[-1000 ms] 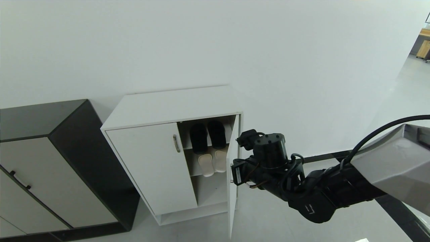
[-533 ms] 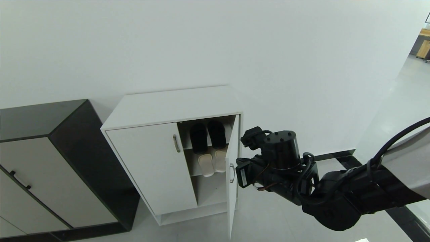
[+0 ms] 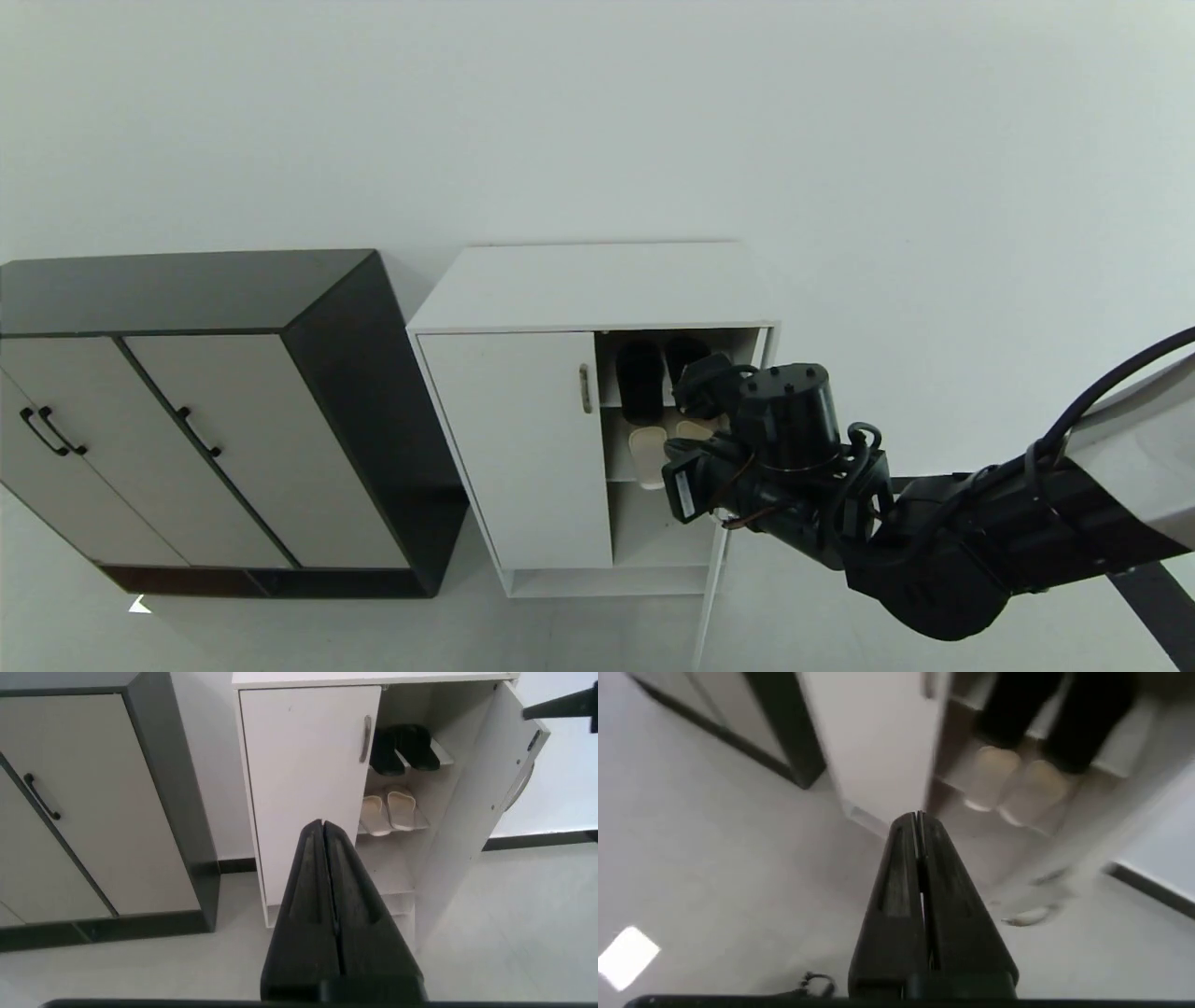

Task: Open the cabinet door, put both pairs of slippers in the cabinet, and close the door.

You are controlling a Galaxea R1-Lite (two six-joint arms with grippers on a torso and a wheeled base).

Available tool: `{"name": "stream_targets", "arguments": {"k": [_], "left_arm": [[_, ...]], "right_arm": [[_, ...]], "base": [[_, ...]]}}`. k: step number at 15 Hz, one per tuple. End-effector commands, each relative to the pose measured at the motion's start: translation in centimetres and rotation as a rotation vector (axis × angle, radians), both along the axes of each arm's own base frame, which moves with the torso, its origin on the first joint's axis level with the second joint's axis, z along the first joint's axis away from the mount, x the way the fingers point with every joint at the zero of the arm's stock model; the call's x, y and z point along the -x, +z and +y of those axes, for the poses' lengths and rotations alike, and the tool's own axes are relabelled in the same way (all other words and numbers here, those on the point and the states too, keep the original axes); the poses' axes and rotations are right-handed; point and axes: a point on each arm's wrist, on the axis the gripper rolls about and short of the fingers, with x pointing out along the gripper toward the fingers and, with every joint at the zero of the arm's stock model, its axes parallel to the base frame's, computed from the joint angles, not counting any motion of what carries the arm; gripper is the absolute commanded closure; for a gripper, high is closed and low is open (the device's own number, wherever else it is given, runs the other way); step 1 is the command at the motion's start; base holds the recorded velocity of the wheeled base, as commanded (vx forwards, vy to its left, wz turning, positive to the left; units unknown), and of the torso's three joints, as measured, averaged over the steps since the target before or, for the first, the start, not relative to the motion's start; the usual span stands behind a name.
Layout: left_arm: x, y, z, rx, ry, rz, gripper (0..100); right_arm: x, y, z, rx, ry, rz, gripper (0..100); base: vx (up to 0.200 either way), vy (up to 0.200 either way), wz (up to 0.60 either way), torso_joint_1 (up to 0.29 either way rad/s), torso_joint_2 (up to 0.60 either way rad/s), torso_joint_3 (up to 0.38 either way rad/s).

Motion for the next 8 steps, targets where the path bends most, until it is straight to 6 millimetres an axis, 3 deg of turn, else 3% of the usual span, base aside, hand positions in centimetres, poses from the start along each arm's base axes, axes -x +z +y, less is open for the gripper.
{"name": "stream_targets", "arguments": {"k": [1,4,8], "left_arm": [[0.0,0.0,0.0,0.0,0.001,0.0,100],[0.0,0.0,0.0,0.001,0.001,0.0,100],[0.0,0.0,0.0,0.003,0.001,0.0,100]], "right_arm": [[-0.6,0.0,-1.0,0.02,-0.029,-0.009,100],[-2.3,-0.1,-3.3,0.127,-0.17,-0.046,100],[-1.8,1.3,-5.7,0.189,-0.212,0.019,100]], "base": [[0.0,0.0,0.0,0.0,0.0,0.0],[0.0,0.0,0.0,0.0,0.0,0.0],[0.0,0.0,0.0,0.0,0.0,0.0]]}}
